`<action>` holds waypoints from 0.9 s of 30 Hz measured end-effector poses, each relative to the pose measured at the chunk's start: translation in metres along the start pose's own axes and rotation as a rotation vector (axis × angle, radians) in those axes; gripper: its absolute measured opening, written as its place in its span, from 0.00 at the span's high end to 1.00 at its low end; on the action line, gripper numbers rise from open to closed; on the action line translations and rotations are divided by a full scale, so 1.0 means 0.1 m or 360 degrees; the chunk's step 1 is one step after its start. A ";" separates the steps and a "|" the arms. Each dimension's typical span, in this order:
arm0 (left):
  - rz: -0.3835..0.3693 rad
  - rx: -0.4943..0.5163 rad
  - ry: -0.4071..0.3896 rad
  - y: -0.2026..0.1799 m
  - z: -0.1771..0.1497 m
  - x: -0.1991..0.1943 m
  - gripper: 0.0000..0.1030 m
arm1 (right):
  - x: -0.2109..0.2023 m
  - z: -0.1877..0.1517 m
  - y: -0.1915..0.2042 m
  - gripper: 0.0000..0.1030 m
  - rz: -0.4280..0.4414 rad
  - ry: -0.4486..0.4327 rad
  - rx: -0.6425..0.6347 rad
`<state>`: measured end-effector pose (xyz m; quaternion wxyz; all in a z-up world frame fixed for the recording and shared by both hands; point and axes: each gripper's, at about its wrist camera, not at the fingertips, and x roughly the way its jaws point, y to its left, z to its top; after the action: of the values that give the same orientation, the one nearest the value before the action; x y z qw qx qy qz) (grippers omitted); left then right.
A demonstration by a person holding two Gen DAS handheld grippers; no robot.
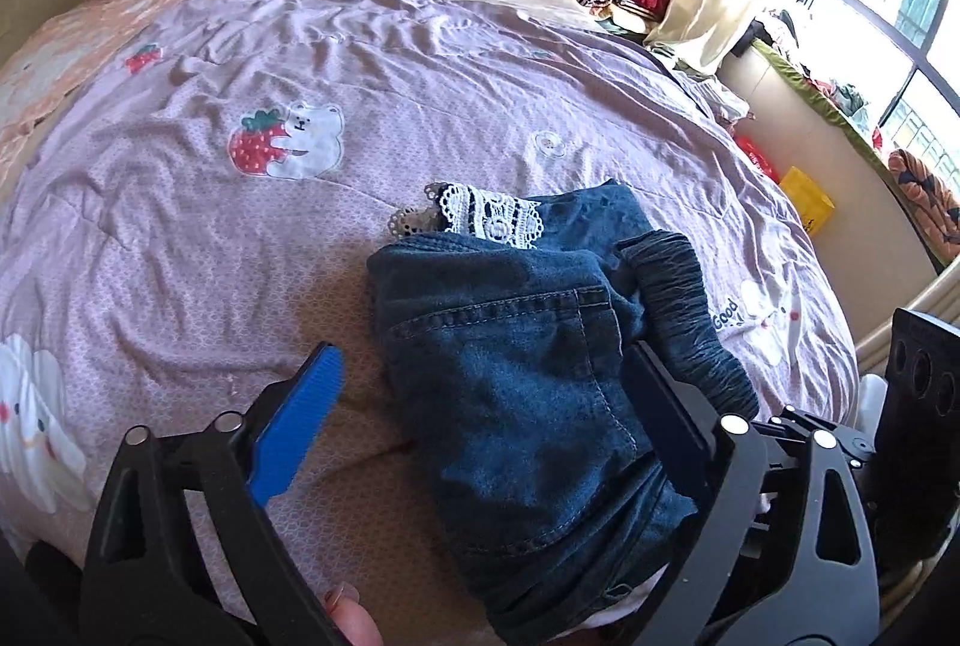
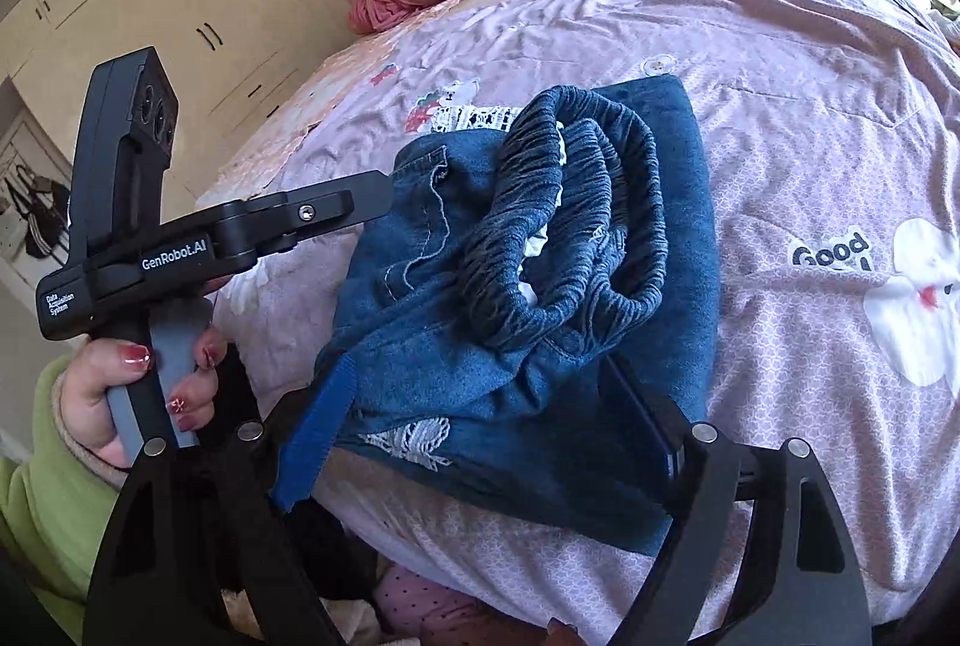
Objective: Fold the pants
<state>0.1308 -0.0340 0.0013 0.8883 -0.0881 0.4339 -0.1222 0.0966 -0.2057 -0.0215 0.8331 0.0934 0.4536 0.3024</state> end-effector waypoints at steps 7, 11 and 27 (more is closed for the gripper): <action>0.0040 0.0035 0.0023 -0.04 0.05 0.19 0.33 | 0.12 0.11 -0.09 0.73 0.0017 -0.0055 0.0075; 0.0087 0.0027 0.0046 0.01 0.04 0.29 0.33 | 0.13 0.04 -0.08 0.78 0.0009 -0.0041 0.0014; 0.0162 0.0092 0.0044 -0.02 -0.13 0.31 0.22 | 0.05 -0.19 0.05 0.74 -0.0177 0.0015 -0.0138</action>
<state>0.1386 -0.0458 -0.0290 0.8894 -0.0385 0.4464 -0.0907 0.0808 -0.2008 -0.0334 0.8498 0.0305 0.4484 0.2753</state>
